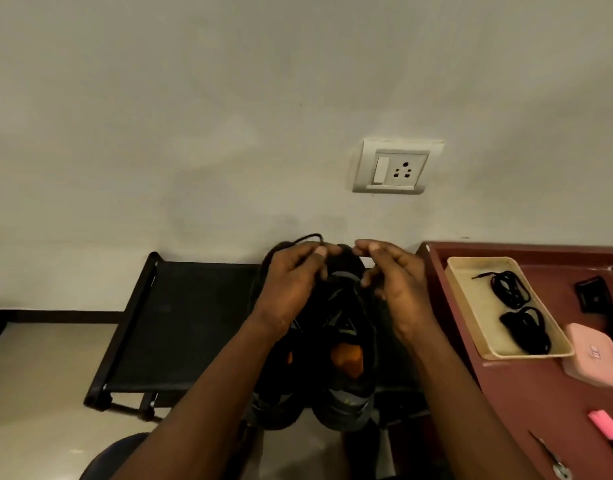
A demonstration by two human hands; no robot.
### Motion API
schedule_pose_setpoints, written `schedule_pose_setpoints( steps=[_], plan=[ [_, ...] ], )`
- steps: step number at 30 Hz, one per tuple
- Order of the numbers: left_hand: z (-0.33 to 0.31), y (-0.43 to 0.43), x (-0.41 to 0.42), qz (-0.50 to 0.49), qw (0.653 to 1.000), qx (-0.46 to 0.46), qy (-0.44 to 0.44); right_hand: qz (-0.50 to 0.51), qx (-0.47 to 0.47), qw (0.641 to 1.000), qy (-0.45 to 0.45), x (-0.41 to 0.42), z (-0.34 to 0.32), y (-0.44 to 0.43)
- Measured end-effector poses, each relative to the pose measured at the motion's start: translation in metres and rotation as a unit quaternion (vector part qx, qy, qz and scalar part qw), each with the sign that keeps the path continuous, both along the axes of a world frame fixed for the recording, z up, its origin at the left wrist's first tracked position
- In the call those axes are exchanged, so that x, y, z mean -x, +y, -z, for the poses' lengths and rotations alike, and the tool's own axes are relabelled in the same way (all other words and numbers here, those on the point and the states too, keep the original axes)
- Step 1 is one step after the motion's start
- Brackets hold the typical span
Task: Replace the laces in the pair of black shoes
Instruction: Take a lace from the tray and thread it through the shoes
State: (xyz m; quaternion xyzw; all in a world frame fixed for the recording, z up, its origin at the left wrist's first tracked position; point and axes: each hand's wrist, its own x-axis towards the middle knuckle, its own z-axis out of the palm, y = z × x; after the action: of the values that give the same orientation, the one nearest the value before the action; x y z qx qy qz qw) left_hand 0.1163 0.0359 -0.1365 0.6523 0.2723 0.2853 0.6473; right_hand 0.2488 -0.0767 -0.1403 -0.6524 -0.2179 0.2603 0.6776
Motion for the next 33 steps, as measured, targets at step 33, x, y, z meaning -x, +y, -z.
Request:
schedule_pose_setpoints(
  steps=[33],
  plan=[
    [0.023, 0.036, -0.009, 0.007, 0.908, -0.365, 0.207, 0.064, -0.058, 0.975, -0.203, -0.022, 0.001, 0.014]
  ],
)
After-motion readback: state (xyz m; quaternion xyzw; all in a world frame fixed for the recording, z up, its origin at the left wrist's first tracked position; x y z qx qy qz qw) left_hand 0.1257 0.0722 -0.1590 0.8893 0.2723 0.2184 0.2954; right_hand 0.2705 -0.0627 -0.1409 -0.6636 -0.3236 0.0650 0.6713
